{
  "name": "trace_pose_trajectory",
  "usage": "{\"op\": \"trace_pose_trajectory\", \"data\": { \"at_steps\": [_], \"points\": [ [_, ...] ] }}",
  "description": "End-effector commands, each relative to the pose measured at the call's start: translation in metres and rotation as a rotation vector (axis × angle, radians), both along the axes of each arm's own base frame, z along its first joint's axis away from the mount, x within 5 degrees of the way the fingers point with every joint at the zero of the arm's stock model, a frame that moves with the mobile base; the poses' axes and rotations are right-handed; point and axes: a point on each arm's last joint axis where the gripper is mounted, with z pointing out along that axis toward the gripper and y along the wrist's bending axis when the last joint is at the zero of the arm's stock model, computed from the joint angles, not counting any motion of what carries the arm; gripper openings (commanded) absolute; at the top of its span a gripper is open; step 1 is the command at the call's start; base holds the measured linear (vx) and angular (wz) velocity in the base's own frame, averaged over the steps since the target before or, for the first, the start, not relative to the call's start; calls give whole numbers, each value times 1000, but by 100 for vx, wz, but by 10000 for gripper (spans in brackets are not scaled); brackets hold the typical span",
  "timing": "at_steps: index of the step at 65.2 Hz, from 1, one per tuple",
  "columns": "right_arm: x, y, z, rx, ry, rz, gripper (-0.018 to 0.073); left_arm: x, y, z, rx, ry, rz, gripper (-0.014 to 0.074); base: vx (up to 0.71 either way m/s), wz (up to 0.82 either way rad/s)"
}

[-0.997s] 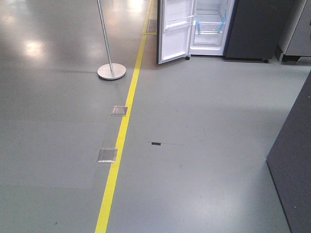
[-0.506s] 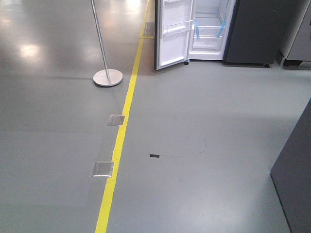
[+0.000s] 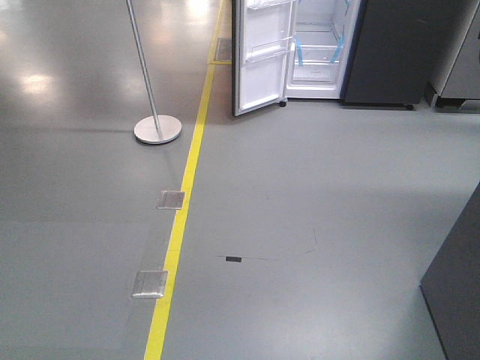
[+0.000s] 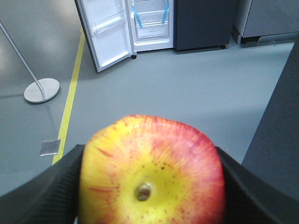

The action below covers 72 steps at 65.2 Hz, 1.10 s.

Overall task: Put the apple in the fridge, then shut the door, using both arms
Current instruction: 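Keep holding the apple while driving up to the refrigerator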

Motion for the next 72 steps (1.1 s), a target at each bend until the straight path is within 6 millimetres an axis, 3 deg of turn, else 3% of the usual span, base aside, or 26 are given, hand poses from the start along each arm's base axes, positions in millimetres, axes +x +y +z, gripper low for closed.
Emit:
{"op": "trace_pose_trajectory", "data": {
  "at_steps": [1, 72],
  "points": [
    [-7, -1, 24, -28, -134, 6, 221, -2, -2, 14, 0, -108, -19, -6, 18, -5],
    [-7, -1, 24, -28, -134, 6, 221, -2, -2, 14, 0, -108, -19, -6, 16, -5]
  ]
}}
